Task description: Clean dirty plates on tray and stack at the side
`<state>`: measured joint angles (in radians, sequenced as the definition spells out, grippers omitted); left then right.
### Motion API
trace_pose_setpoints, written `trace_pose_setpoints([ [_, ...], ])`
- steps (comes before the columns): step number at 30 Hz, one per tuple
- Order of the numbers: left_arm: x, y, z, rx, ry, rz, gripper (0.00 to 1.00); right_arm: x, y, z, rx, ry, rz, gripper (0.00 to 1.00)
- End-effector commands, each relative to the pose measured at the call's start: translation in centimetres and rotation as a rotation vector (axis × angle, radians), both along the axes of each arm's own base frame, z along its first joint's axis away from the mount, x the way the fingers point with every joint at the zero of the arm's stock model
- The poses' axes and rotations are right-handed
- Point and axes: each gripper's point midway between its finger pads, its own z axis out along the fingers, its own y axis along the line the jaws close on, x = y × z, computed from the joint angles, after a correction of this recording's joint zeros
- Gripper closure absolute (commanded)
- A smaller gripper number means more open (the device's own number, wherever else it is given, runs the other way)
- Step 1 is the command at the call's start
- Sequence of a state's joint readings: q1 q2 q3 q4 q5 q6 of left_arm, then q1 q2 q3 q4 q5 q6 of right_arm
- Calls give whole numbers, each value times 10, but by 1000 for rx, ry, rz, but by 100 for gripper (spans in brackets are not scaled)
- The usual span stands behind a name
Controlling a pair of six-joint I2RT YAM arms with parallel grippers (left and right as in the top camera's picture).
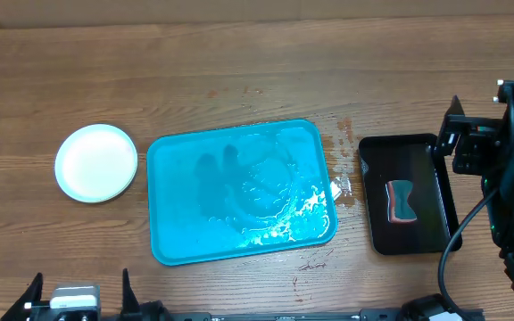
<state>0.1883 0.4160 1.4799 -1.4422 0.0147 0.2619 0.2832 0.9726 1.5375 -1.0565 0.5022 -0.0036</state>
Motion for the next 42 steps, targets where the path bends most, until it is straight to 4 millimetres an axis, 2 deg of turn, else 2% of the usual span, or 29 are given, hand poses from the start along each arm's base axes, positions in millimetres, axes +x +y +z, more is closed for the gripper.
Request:
trace_pose_setpoints([
  [1,1,-18,1,-50,-12,-94,0,2,1,6,2,-12,3,0],
  [16,1,-20,0,-56,-10,-108,0,24,8,-12,-17,57,2,0],
  [21,1,-20,0,-56,-10,-108,0,28,10,2,57,-21,-17,0],
  [25,1,-20,0,-56,-10,-108,0,24,9,9,66,-49,-16,0],
  [31,1,-20,0,-56,-10,-108,0,18,7,9,65,-45,-16,0],
  [42,1,-20,0,-56,-10,-108,0,3,6,-23,29,107,-1,0],
])
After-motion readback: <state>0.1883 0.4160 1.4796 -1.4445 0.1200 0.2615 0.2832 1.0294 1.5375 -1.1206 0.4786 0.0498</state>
